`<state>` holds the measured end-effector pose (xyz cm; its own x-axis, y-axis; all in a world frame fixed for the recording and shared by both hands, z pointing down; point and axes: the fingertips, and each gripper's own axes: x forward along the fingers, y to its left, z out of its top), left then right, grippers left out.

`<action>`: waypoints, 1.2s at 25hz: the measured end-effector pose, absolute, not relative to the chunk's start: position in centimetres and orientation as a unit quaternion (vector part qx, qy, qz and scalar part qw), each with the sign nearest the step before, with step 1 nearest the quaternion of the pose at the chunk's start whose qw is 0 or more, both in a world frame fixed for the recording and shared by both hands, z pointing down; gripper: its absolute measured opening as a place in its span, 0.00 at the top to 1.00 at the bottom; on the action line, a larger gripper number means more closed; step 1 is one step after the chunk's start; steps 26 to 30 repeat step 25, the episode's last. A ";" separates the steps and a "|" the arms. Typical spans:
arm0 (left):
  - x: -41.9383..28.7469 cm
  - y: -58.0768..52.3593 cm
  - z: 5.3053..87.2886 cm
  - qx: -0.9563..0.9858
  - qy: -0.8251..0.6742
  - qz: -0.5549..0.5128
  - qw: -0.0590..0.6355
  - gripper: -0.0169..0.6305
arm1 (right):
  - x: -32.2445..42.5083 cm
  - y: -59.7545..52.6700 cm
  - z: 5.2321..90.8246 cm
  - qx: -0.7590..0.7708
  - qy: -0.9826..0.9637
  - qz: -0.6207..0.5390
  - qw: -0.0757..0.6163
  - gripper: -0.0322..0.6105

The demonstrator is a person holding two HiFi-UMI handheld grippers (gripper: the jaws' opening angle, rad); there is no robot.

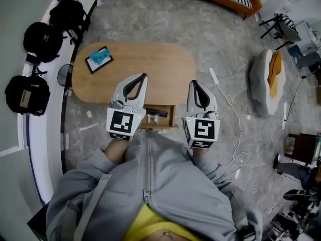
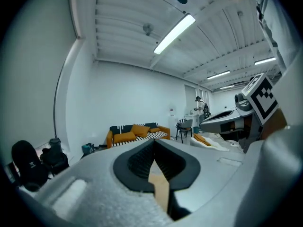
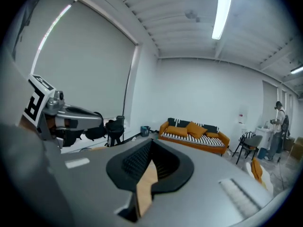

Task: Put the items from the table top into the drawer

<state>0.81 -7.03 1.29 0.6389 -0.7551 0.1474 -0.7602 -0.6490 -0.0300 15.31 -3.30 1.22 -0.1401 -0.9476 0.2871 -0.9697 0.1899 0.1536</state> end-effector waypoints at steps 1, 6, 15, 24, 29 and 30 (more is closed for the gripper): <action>0.7 -6.9 0.6 0.905 -0.420 0.068 0.013 0.96 | 14.7 -3.4 0.5 0.632 -0.759 0.029 0.154 0.95; 0.5 -6.3 -1.7 0.906 -0.421 0.047 0.011 0.96 | 13.7 -3.0 -1.3 0.627 -0.768 0.020 0.129 0.95; 0.5 -5.2 -3.4 0.905 -0.422 0.046 -0.018 0.96 | 14.4 -2.0 -2.6 0.635 -0.764 0.010 0.113 0.95; 1.2 -4.7 -3.6 0.910 -0.413 0.041 -0.019 0.96 | 15.0 -1.5 -2.7 0.635 -0.765 0.009 0.110 0.95; 1.2 -4.8 -3.6 0.910 -0.413 0.040 -0.018 0.96 | 15.0 -1.5 -2.7 0.635 -0.765 0.009 0.109 0.95; 1.2 -4.8 -3.6 0.910 -0.413 0.040 -0.018 0.96 | 15.0 -1.5 -2.7 0.635 -0.765 0.009 0.109 0.95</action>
